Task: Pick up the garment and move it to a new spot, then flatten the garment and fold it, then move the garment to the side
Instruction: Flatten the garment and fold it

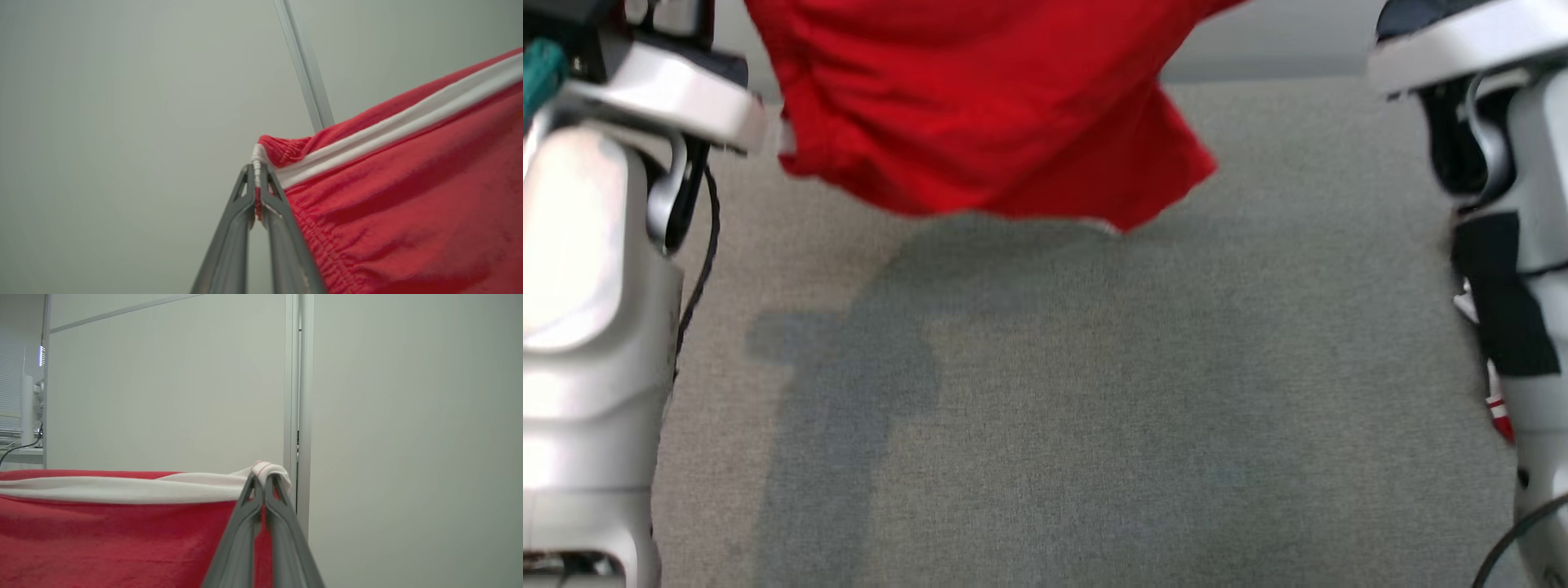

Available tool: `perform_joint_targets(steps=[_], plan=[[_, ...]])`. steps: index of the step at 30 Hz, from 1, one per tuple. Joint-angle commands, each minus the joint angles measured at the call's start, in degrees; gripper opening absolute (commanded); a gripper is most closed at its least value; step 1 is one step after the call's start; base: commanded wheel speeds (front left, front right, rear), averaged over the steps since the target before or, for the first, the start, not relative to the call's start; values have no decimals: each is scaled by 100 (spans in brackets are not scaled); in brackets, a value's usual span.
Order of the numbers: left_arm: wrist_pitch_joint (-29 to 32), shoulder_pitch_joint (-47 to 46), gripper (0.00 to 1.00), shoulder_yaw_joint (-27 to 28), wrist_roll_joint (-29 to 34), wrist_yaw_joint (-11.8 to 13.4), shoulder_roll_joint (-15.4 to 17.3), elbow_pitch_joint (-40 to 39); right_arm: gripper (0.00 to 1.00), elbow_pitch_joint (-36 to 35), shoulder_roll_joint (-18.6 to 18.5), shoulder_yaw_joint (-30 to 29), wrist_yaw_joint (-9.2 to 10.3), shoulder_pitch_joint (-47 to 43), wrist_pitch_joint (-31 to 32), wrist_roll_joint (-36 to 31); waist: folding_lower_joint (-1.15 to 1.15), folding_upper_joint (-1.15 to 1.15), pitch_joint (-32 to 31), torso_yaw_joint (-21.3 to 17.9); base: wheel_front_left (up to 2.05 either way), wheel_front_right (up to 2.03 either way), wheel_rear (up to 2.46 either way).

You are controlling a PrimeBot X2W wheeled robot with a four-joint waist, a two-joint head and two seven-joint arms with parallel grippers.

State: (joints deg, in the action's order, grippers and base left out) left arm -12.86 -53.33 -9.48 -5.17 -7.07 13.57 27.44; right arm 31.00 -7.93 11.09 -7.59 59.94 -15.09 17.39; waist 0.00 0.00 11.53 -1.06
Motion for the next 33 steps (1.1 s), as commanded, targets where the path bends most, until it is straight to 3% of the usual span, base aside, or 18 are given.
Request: perform_joint_targets(steps=[1, 7, 12, 25, 33], plan=[[-52, -206, 0, 0, 25, -9, 12, 173, 0, 107, -54, -99, 18, 160, -7, -123, 0, 0, 427, 60, 0, 0, 0], [-218, -1404, 0, -125, 199, 70, -94, 987, 0, 290, 3, -702, 19, 1038, -7, -865, 0, 0, 929, 53, 0, 0, 0], [-228, -1638, 0, 5, 59, 105, -263, 828, 0, 44, 109, -964, 19, 1119, -7, -1192, 0, 0, 1172, 25, 0, 0, 0], [-223, 622, 0, 485, -324, 176, -663, 1028, 0, -58, 326, -418, 18, -908, -8, -391, 0, 0, 1067, -34, 0, 0, 0], [-223, 2299, 0, 618, -335, 107, -884, 1013, 0, -421, 370, -509, 26, -2467, -12, 219, 0, 0, 671, -14, 0, 0, 0]])
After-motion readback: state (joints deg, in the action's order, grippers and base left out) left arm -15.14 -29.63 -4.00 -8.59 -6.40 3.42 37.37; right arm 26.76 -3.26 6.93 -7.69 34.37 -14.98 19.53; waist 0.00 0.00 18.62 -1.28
